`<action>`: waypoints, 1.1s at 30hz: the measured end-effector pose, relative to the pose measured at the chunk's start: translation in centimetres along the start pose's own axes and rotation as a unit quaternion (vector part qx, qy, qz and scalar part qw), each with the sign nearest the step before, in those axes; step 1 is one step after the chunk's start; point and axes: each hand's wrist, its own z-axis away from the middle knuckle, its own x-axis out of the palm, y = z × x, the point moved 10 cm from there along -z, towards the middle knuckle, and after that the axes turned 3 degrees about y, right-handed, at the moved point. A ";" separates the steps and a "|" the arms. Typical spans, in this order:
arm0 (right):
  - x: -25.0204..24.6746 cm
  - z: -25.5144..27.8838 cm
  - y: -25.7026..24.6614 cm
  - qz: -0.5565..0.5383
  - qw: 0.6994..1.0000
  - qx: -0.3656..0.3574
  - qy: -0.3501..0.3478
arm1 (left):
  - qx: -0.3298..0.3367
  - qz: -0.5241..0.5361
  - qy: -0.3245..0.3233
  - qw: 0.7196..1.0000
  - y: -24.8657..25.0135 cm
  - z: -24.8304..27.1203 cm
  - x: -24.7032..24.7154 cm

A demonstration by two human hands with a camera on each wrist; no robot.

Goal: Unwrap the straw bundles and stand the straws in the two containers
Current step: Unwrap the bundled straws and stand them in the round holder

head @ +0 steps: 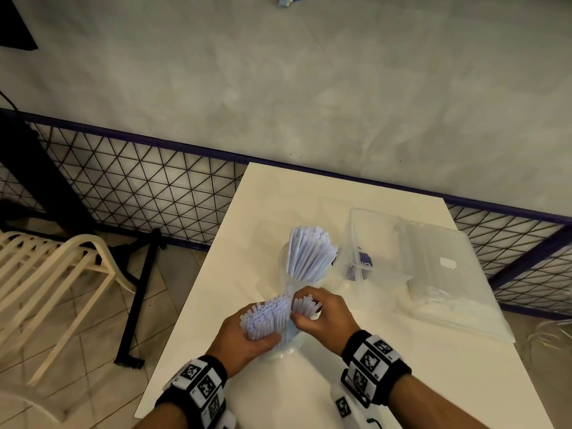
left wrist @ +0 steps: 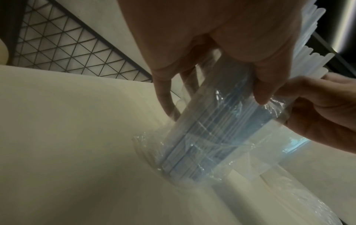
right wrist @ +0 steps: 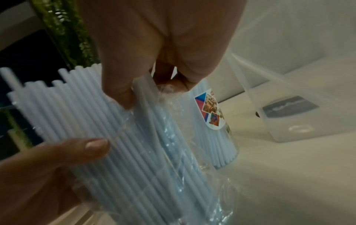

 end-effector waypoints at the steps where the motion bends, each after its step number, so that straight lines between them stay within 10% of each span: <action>1: -0.1 0.0 0.0 -0.020 1.000 0.000 -0.002 | 0.001 0.000 -0.002 1.000 0.1 0.0 0.1; 13: -0.6 -0.8 -0.6 0.113 0.991 -0.075 0.001 | -0.003 0.003 0.009 1.000 -0.3 -0.3 -0.2; 33: -9.1 -4.6 -8.4 0.015 0.995 -0.096 0.033 | -0.014 -0.006 0.019 1.000 -0.1 -0.9 -1.2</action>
